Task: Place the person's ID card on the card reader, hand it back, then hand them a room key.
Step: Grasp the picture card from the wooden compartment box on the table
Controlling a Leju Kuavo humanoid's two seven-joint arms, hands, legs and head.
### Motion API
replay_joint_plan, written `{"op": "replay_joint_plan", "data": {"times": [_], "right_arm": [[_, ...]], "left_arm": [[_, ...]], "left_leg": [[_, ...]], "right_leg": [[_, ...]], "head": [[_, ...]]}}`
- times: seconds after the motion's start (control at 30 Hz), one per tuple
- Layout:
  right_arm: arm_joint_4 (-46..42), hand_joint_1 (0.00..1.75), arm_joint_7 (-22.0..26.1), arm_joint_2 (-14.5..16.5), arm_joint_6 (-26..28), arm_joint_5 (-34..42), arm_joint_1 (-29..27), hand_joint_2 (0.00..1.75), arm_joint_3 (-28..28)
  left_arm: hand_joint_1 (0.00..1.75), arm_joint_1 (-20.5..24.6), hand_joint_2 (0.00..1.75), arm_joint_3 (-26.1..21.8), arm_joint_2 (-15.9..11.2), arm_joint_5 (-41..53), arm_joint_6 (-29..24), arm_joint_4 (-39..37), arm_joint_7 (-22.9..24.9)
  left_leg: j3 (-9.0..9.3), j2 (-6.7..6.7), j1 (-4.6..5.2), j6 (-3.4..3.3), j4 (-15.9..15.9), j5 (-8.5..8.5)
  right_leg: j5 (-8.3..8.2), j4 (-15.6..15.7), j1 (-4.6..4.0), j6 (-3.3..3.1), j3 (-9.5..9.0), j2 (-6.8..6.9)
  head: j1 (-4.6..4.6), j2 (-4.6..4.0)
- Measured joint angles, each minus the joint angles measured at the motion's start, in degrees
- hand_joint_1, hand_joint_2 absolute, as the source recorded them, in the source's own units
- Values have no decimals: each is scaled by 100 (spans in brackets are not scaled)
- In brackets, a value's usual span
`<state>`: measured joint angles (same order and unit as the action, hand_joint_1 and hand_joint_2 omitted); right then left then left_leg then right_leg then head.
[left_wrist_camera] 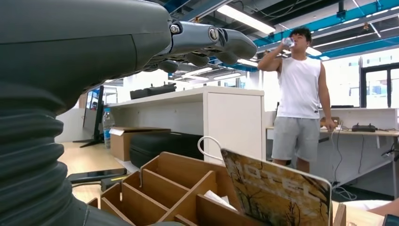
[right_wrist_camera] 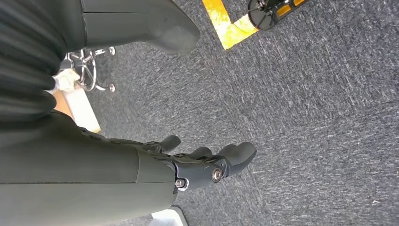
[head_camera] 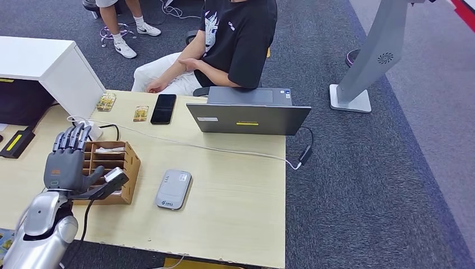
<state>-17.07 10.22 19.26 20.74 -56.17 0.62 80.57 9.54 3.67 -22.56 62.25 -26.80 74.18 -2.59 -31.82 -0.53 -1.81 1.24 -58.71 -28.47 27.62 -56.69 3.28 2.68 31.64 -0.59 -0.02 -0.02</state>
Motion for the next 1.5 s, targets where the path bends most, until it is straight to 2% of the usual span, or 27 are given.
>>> {"op": "replay_joint_plan", "data": {"times": [0.5,1.1,1.5], "right_arm": [[0,0,-19,-11,18,66,-8,175,-167],[2,0,-19,-16,75,215,-11,175,-361],[2,0,-19,-25,99,314,-24,175,-505]], "left_arm": [[0,88,175,109,144,-11,11,-254,-27],[0,191,175,168,147,-79,63,-283,-33],[0,413,175,269,153,-118,114,-371,-88]], "left_leg": [[-1,-2,0,0,0,0],[-1,-3,0,0,0,0],[-1,-6,0,0,0,0]], "right_leg": [[0,0,0,0,2,-2],[0,0,0,0,3,-3],[0,0,0,0,3,-5]], "head": [[1,0],[0,0],[0,0]]}}
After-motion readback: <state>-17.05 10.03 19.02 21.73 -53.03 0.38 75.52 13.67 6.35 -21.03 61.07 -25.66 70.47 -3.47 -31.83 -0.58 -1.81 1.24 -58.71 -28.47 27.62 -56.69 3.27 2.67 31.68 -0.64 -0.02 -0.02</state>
